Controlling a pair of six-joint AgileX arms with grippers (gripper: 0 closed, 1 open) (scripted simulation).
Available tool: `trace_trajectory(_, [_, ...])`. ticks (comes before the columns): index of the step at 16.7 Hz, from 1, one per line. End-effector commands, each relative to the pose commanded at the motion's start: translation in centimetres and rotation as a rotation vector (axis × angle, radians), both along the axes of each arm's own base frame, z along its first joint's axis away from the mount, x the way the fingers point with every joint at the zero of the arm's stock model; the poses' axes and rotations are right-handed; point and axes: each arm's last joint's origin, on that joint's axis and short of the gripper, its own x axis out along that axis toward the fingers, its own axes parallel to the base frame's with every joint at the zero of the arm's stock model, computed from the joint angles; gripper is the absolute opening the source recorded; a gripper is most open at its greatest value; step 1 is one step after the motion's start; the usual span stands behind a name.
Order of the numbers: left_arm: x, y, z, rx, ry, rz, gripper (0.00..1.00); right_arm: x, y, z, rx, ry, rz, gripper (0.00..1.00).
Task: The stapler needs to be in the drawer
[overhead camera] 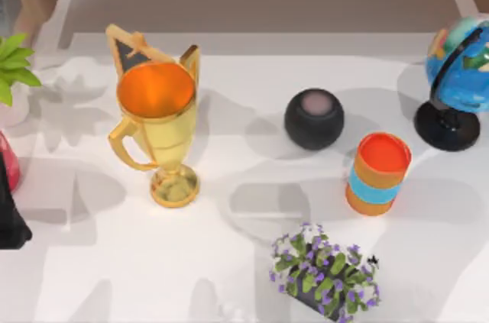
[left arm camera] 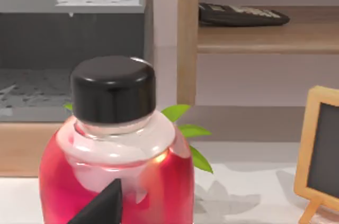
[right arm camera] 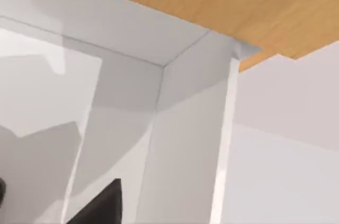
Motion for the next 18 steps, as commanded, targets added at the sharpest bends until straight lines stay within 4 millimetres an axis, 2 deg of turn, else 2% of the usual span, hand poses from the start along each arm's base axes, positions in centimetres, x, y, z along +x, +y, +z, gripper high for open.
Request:
trace_trajectory(4, [0.0,0.0,0.0,0.0,0.0,0.0,1.0,-4.4,-5.2,-0.4,-0.252,-0.211,0.028,1.0])
trace_trajectory(7, [0.0,0.0,0.0,0.0,0.0,0.0,1.0,-8.4,-8.0,-2.5,-0.457,-0.313,0.052,1.0])
trace_trajectory(9, [0.0,0.0,0.0,0.0,0.0,0.0,1.0,-11.0,-8.7,-4.7,-0.584,-0.355,0.082,1.0])
trace_trajectory(11, [0.0,0.0,0.0,0.0,0.0,0.0,1.0,-13.4,-8.4,-7.3,-0.693,-0.383,0.127,1.0])
trace_trajectory(13, [0.0,0.0,0.0,0.0,0.0,0.0,1.0,-15.6,-7.2,-10.0,-0.785,-0.405,0.186,1.0])
trace_trajectory(16, [0.0,0.0,0.0,0.0,0.0,0.0,1.0,-18.0,-3.9,-13.4,-0.891,-0.444,0.302,1.0])
trace_trajectory(18, [0.0,0.0,0.0,0.0,0.0,0.0,1.0,-19.0,-1.2,-14.8,-0.945,-0.483,0.395,1.0])
